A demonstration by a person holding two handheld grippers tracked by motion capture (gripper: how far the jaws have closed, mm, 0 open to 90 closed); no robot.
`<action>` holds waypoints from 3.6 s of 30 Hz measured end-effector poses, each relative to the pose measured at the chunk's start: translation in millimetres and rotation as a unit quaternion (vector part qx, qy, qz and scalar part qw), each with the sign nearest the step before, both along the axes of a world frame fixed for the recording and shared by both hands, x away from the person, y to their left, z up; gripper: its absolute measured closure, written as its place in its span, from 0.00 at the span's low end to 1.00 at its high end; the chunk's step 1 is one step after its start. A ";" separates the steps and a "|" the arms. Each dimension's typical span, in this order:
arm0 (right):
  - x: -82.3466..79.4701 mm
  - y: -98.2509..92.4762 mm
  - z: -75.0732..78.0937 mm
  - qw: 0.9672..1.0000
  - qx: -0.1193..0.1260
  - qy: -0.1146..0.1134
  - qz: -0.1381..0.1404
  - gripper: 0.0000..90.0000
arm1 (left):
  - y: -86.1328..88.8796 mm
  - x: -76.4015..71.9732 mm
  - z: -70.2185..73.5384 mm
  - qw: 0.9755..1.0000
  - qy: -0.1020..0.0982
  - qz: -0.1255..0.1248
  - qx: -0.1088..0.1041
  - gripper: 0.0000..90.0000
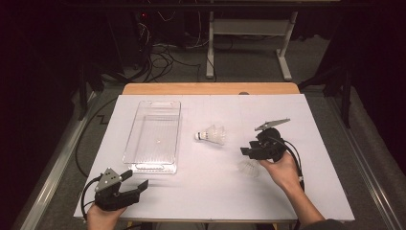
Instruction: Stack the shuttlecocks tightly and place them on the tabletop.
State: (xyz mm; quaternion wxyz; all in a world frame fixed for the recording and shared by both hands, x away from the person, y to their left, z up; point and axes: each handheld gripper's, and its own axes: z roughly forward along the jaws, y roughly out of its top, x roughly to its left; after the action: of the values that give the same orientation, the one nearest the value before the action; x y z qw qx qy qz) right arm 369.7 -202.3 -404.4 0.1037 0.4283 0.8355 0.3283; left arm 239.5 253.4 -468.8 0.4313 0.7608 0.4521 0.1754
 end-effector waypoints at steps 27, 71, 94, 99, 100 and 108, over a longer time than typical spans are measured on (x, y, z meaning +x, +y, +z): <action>-26.1 -6.7 10.1 1.000 -0.023 0.009 0.009 0.61 | 0.0 -0.2 0.3 1.000 -0.001 0.001 0.000 0.32; -35.5 -3.4 -4.8 0.998 -0.068 0.013 0.005 0.69 | 0.1 -0.7 0.7 1.000 -0.001 -0.001 0.001 0.32; -35.5 -3.2 -1.3 0.997 -0.071 0.005 0.013 0.88 | -0.3 -0.9 0.9 1.000 -0.001 -0.004 0.000 0.32; -36.0 -3.9 1.1 0.997 -0.073 0.003 0.012 0.93 | -0.5 -0.9 0.8 1.000 -0.001 -0.003 -0.001 0.32; -35.9 -3.9 1.5 0.997 -0.073 0.002 0.012 0.94 | -0.6 -0.9 0.8 1.000 -0.001 -0.003 -0.001 0.32; -36.2 -3.6 3.7 0.996 -0.086 -0.005 0.009 1.00 | -0.2 -0.9 0.9 1.000 -0.001 -0.004 0.001 0.32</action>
State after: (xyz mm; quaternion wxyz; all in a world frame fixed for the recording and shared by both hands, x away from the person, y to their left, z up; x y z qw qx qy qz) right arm 333.5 -205.8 -400.7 0.1414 0.4088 0.8637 0.2585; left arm 238.6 253.2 -467.9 0.4319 0.7626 0.4488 0.1747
